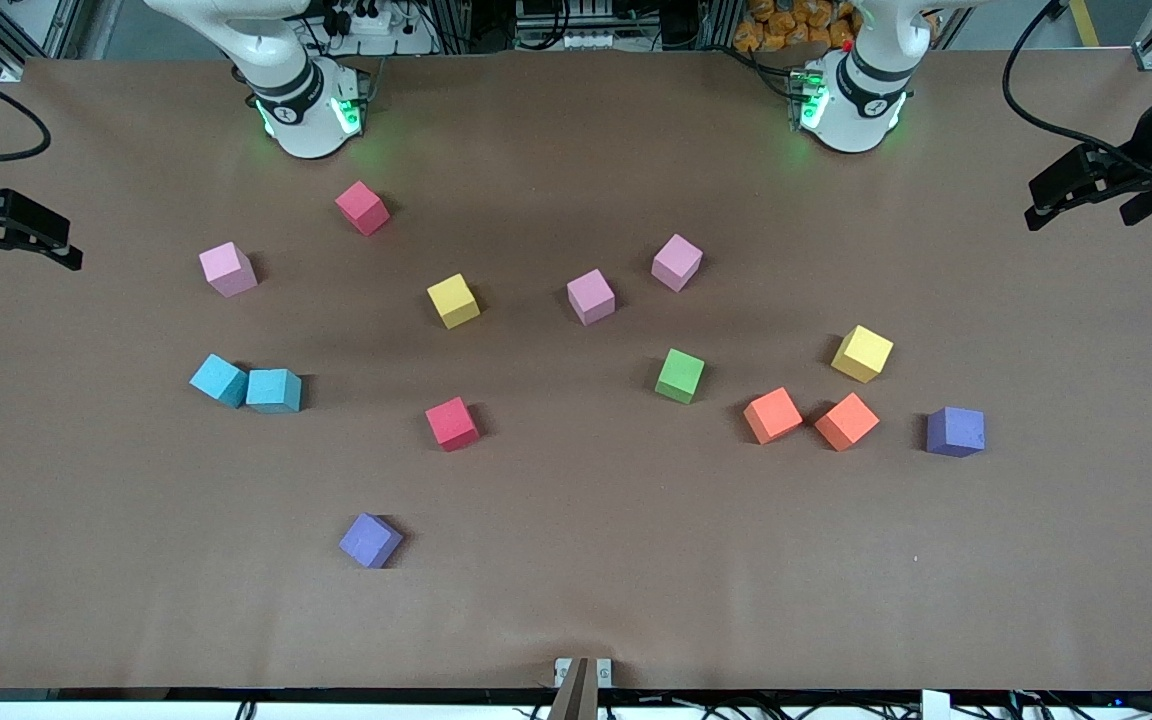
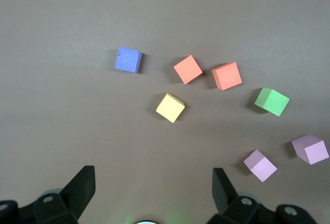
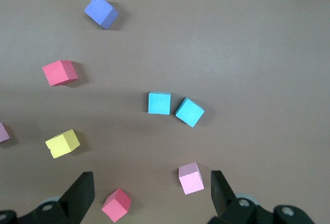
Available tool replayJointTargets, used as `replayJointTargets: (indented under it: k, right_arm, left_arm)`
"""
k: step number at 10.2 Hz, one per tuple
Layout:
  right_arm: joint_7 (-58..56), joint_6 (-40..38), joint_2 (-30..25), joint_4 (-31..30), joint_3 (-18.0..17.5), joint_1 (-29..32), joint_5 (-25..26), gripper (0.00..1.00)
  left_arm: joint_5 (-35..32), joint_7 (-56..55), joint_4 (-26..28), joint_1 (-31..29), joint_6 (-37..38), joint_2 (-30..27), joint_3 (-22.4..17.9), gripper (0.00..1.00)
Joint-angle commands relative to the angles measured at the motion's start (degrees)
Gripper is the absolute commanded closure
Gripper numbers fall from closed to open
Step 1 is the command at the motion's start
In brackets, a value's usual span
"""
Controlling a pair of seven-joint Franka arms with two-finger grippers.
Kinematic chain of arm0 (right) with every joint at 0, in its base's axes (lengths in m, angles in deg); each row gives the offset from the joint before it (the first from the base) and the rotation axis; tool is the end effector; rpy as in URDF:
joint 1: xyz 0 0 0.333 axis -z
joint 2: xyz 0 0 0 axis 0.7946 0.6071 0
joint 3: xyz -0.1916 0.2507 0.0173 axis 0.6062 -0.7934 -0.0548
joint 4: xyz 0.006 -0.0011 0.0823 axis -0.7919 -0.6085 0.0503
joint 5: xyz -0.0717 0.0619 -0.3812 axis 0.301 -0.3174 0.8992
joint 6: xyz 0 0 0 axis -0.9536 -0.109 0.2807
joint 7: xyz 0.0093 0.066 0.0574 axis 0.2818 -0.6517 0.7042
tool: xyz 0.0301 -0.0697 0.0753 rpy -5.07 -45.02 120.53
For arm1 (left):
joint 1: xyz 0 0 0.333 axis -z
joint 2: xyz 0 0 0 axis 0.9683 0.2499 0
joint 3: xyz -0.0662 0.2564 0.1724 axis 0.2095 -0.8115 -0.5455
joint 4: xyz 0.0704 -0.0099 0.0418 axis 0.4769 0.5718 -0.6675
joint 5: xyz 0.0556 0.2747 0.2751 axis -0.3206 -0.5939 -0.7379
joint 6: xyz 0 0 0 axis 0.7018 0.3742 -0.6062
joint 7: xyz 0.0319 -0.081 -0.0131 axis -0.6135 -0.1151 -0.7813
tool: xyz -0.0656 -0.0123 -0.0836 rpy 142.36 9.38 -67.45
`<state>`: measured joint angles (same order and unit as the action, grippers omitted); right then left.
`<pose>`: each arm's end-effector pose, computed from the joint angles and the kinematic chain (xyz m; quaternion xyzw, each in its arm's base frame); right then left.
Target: Form number 2 with 11 blocks
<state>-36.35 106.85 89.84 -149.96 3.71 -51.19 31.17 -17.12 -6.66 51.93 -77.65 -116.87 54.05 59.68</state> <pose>0.5610 -0.0176 0.6476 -0.9984 -0.0519 0.0078 0.0191 0.5262 -0.0467 0.6662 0.9996 0.0279 -0.0008 0.0008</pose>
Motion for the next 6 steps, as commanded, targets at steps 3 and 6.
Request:
replayJointTargets:
  k: [3, 6]
  right_arm:
    - [0.3, 0.0, -0.2, 0.0, 0.0, 0.0, -0.1, 0.0]
    - [0.3, 0.1, -0.2, 0.1, 0.0, 0.0, -0.1, 0.0]
  left_arm:
    - [-0.4, -0.1, -0.2, 0.3, 0.7, -0.1, -0.6, 0.0]
    - [0.5, -0.1, 5.5, 0.9, -1.1, -0.1, 1.0, 0.0]
